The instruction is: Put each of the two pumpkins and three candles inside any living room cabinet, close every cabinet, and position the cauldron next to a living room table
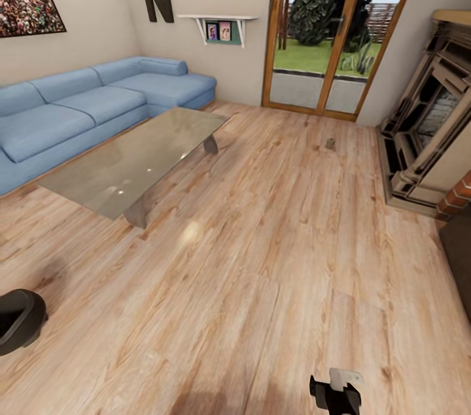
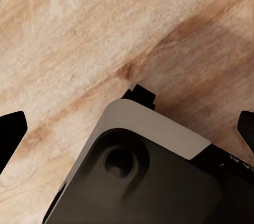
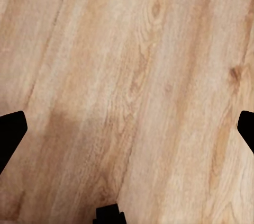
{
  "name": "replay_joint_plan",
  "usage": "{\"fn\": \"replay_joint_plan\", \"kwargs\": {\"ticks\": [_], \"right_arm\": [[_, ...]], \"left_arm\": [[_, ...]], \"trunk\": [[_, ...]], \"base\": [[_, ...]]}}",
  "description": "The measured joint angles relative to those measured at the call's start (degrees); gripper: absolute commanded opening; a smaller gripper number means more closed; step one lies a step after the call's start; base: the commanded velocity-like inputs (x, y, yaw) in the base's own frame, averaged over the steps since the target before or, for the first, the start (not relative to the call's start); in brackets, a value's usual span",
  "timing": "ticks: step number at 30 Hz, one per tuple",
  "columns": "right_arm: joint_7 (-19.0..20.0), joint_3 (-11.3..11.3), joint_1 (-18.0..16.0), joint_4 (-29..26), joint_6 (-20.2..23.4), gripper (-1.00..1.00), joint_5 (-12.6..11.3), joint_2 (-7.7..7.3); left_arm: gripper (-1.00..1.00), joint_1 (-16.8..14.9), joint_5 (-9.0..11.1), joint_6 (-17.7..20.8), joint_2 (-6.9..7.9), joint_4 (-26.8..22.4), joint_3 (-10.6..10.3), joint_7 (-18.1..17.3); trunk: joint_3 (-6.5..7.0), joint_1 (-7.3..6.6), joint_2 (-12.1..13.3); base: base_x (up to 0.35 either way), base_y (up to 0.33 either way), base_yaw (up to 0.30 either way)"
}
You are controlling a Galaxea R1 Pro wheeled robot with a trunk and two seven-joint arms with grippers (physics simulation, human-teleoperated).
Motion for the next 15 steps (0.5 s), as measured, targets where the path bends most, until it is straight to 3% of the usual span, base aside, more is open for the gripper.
{"fn": "replay_joint_plan", "kwargs": {"ticks": [15], "right_arm": [[0.0, 0.0, 0.0, 0.0, 0.0, 1.0, 0.0, 0.0]], "left_arm": [[1.0, 0.0, 0.0, 0.0, 0.0, 0.0, 0.0, 0.0]], "trunk": [[1.37, 0.0, 0.0]], "base": [[0.0, 0.0, 0.074]]}}
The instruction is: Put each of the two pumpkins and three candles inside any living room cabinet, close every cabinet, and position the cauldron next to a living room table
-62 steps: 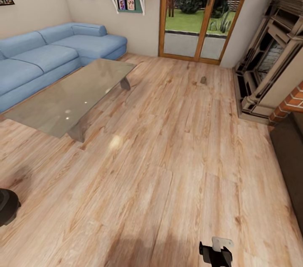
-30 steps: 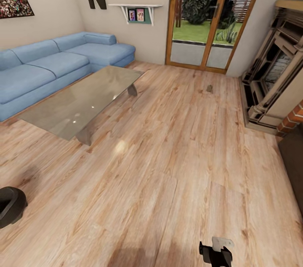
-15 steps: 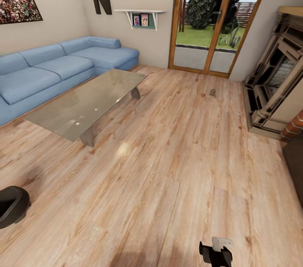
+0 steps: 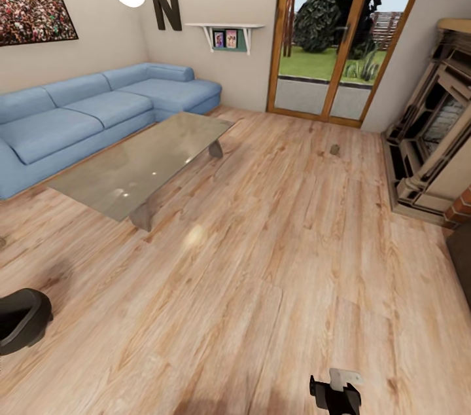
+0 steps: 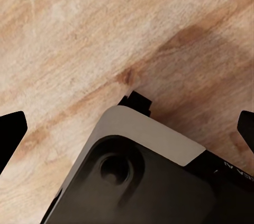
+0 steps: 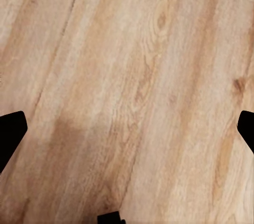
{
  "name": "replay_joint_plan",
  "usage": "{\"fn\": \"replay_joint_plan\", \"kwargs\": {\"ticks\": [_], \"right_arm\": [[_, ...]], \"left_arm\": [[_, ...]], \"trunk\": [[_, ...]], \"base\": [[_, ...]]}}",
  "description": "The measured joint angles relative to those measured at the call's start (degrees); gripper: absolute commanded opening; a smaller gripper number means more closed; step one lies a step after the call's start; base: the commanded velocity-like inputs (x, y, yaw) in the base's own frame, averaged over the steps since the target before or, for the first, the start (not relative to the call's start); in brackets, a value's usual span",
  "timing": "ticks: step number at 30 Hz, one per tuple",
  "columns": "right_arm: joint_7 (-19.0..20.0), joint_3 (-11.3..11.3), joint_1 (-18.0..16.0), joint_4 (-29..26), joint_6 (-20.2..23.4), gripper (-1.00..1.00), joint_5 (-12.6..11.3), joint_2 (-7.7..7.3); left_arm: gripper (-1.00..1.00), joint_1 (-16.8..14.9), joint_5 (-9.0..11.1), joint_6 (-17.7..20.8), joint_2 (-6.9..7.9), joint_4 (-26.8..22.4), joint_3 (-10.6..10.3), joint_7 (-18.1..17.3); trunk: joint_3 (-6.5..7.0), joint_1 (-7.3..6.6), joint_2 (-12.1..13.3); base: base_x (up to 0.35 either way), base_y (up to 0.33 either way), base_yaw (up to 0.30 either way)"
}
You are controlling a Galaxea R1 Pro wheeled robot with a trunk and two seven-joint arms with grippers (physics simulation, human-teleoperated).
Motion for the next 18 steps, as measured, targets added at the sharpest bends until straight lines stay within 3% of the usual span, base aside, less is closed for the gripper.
{"fn": "replay_joint_plan", "kwargs": {"ticks": [11, 18], "right_arm": [[-0.1, 0.0, 0.0, 0.0, 0.0, 1.0, 0.0, 0.0], [-0.4, 0.0, 0.0, 0.0, 0.1, 1.0, -0.1, 0.0]], "left_arm": [[1.0, 0.1, 0.0, 0.0, -0.06, 0.0, 0.0, 0.0], [1.0, 0.1, 0.0, 0.0, -0.08, 0.0, 0.0, 0.0]], "trunk": [[1.0, 0.0, 0.0], [1.58, 0.0, 0.0]], "base": [[0.0, 0.0, 0.079], [0.0, 0.0, 0.178]]}}
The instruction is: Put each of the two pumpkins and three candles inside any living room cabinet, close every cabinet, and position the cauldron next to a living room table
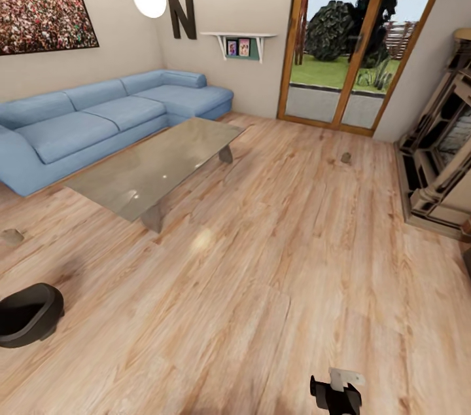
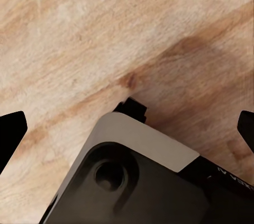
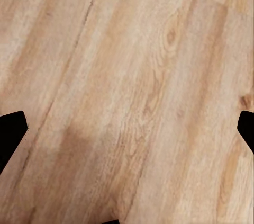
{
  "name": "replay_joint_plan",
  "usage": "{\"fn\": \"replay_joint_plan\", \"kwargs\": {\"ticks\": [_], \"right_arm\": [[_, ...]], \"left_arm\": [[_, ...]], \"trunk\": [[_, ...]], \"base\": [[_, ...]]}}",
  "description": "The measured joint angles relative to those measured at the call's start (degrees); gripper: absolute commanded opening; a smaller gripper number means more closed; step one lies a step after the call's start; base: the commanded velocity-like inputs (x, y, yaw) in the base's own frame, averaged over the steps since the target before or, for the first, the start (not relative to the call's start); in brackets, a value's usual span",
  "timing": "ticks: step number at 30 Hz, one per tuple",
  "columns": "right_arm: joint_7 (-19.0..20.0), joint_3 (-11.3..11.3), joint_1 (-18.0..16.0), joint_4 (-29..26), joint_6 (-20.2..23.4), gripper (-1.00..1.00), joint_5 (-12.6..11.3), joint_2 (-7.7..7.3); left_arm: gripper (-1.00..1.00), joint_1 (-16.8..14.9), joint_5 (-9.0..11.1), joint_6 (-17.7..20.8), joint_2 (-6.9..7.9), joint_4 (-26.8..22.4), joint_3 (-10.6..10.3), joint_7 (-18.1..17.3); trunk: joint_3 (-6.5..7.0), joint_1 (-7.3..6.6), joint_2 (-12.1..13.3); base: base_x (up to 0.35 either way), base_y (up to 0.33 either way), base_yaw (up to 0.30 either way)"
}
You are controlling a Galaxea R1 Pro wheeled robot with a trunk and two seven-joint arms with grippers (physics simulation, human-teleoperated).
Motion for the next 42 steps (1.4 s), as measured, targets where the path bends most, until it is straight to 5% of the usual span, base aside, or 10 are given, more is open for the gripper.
{"fn": "replay_joint_plan", "kwargs": {"ticks": [42], "right_arm": [[-0.1, 0.1, 0.0, -0.1, 0.1, 1.0, 0.0, 0.08]], "left_arm": [[1.0, 0.0, 0.1, 0.0, 0.0, 0.0, 0.0, 0.0]], "trunk": [[0.97, 0.0, 0.0]], "base": [[0.0, 0.0, 0.275]]}}
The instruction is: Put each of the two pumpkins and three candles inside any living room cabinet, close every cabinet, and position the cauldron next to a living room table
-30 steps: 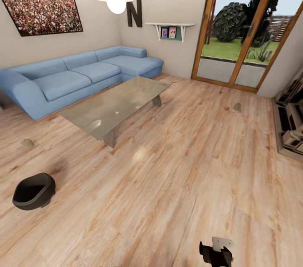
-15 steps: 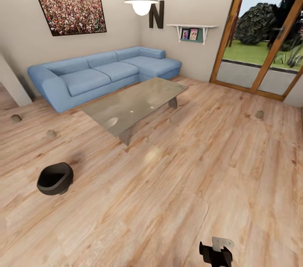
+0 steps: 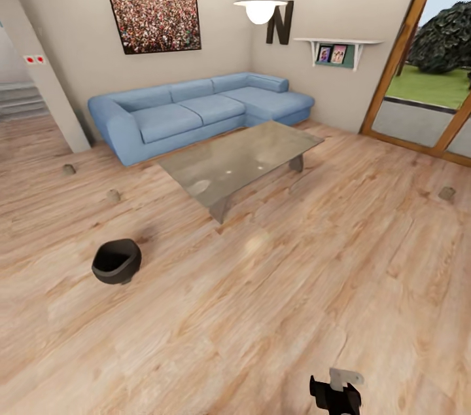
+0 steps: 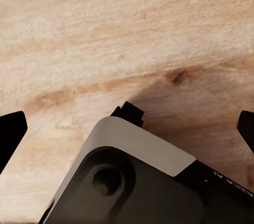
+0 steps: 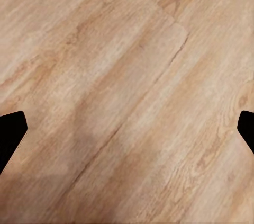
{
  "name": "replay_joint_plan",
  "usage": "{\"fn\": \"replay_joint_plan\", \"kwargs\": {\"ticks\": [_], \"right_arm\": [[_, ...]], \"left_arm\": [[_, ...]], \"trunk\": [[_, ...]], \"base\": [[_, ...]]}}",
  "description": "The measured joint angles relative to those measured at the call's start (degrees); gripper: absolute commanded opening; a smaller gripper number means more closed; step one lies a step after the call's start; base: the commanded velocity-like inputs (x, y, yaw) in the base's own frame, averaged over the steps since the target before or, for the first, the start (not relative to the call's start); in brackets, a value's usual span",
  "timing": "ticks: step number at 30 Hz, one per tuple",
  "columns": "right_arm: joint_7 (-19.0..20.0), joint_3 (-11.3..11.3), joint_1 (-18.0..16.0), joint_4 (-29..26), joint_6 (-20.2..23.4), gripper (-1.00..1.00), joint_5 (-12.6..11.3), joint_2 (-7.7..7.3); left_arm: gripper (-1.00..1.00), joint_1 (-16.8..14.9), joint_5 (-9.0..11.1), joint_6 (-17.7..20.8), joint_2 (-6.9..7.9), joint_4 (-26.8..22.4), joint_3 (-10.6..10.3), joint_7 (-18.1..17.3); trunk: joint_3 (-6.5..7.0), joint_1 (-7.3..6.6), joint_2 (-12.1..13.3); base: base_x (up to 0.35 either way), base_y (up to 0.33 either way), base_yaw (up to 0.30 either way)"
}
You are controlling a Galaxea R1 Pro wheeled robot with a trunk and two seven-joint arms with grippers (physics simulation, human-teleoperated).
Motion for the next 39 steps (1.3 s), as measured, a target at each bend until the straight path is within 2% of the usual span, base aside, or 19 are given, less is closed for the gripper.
{"fn": "replay_joint_plan", "kwargs": {"ticks": [39], "right_arm": [[0.0, 0.0, 0.0, 0.0, 0.0, 1.0, 0.7, 0.31]], "left_arm": [[1.0, 0.1, 0.1, 0.0, 0.08, 0.0, 0.0, 0.0]], "trunk": [[0.0, 0.0, 0.0]], "base": [[0.0, 0.0, 0.289]]}}
